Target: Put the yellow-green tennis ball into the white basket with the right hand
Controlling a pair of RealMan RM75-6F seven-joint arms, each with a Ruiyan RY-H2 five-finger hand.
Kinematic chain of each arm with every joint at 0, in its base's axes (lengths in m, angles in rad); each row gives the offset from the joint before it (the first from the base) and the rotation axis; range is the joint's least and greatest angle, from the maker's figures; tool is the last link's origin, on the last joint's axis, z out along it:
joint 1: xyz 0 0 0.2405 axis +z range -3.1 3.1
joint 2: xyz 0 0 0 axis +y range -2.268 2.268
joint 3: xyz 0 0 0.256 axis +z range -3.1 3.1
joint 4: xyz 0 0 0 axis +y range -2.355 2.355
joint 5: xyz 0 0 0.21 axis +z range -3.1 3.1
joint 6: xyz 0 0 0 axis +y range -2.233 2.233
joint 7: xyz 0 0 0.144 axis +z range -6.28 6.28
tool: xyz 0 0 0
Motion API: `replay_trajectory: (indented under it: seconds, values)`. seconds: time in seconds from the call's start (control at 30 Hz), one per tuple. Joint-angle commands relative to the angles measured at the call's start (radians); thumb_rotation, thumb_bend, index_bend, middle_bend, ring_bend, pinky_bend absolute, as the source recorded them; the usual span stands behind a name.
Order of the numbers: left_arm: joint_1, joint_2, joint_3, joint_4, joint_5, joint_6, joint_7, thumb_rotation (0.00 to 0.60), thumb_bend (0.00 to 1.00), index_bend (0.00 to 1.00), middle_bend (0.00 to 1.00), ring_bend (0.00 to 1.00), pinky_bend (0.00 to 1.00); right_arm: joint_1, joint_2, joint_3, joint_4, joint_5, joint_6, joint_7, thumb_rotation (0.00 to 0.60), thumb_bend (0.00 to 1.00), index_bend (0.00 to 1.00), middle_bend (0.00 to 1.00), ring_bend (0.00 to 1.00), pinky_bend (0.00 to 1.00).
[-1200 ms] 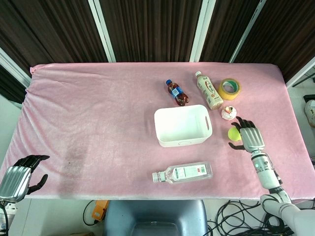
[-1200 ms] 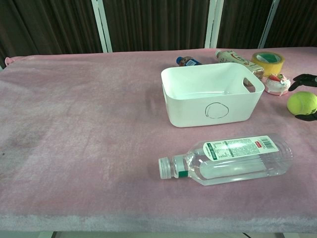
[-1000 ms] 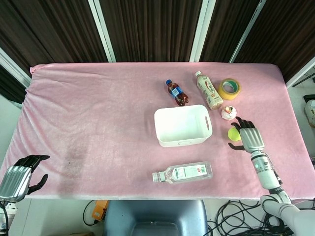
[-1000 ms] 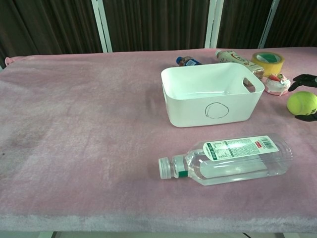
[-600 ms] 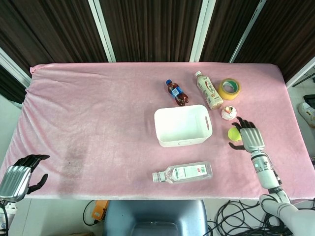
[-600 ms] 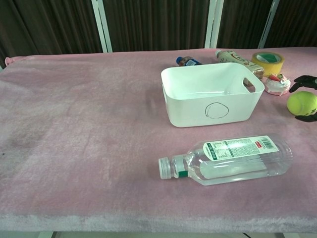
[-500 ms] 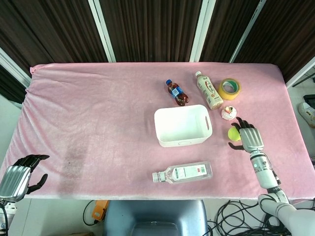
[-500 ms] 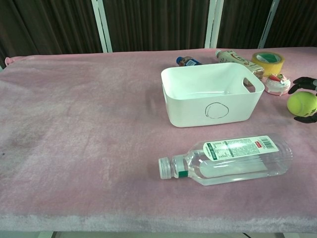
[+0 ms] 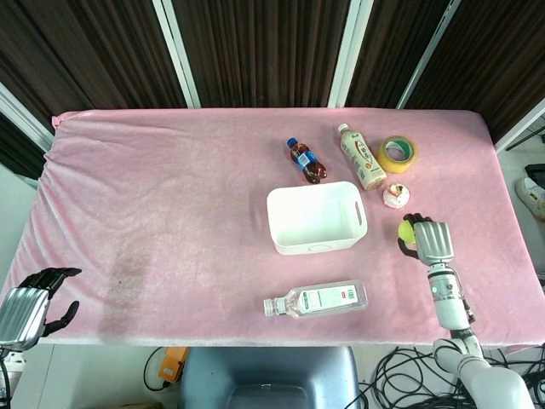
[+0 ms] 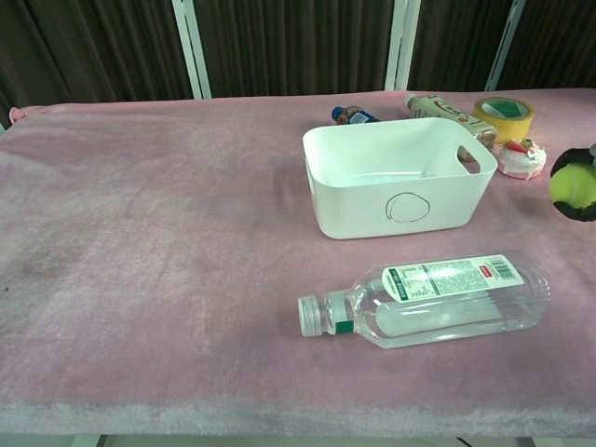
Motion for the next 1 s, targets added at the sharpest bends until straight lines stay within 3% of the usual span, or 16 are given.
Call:
replay_trajectory:
  seconds: [0.03,0.17,0.3,0.4,0.5,0.6,0.67,0.83,1.0]
  values:
    - [0.001,0.0,0.0,0.0,0.0,0.002,0.001,0.6,0.36,0.3,0.33,0.28,0.36,-0.011,-0.029,0.027,0.013,-0.006,0.162,0.023,0.6,1.0,0.84,0.51,0.59,0.91]
    - [0.002,0.001,0.0,-0.002,0.0,0.001,0.005,0.6,0.36,0.3,0.33,0.28,0.36,-0.013,-0.035,0.036,-0.044,-0.049,0.395,0.061,0.6,1.0,0.84,0.51,0.59,0.91]
    - [0.001,0.001,0.002,-0.005,0.003,-0.001,0.012,0.6,0.36,0.3,0.33,0.28,0.36,0.007,-0.01,0.021,-0.167,-0.105,0.505,0.039,0.6,1.0,0.84,0.51,0.59,0.91]
    - [0.001,0.0,0.003,-0.006,0.005,-0.001,0.017,0.6,0.36,0.3,0.33,0.28,0.36,0.041,0.017,0.015,-0.265,-0.131,0.496,-0.032,0.6,1.0,0.84,0.51,0.59,0.9]
    - [0.002,0.0,0.002,-0.007,0.005,0.002,0.014,0.6,0.36,0.3,0.33,0.28,0.36,0.084,0.038,0.019,-0.338,-0.13,0.417,-0.082,0.6,1.0,0.82,0.51,0.58,0.88]
    - [0.003,0.0,0.002,-0.006,0.007,0.004,0.014,0.6,0.36,0.29,0.33,0.28,0.36,0.124,0.041,0.021,-0.367,-0.117,0.314,-0.1,0.6,0.9,0.77,0.51,0.55,0.85]
    - [0.002,0.0,0.002,-0.005,0.007,0.004,0.01,0.6,0.36,0.3,0.33,0.28,0.36,0.145,0.032,0.025,-0.374,-0.101,0.245,-0.093,0.6,0.8,0.7,0.49,0.49,0.78]
    - [0.005,0.002,-0.001,-0.001,0.004,0.01,-0.002,0.6,0.36,0.3,0.33,0.28,0.36,0.178,0.029,0.036,-0.412,-0.063,0.118,-0.068,0.6,0.49,0.42,0.27,0.19,0.4]
    - [0.011,0.005,-0.004,0.003,0.002,0.021,-0.019,0.6,0.36,0.3,0.33,0.28,0.36,0.172,0.051,0.013,-0.437,-0.081,0.11,-0.058,0.6,0.37,0.24,0.15,0.05,0.22]
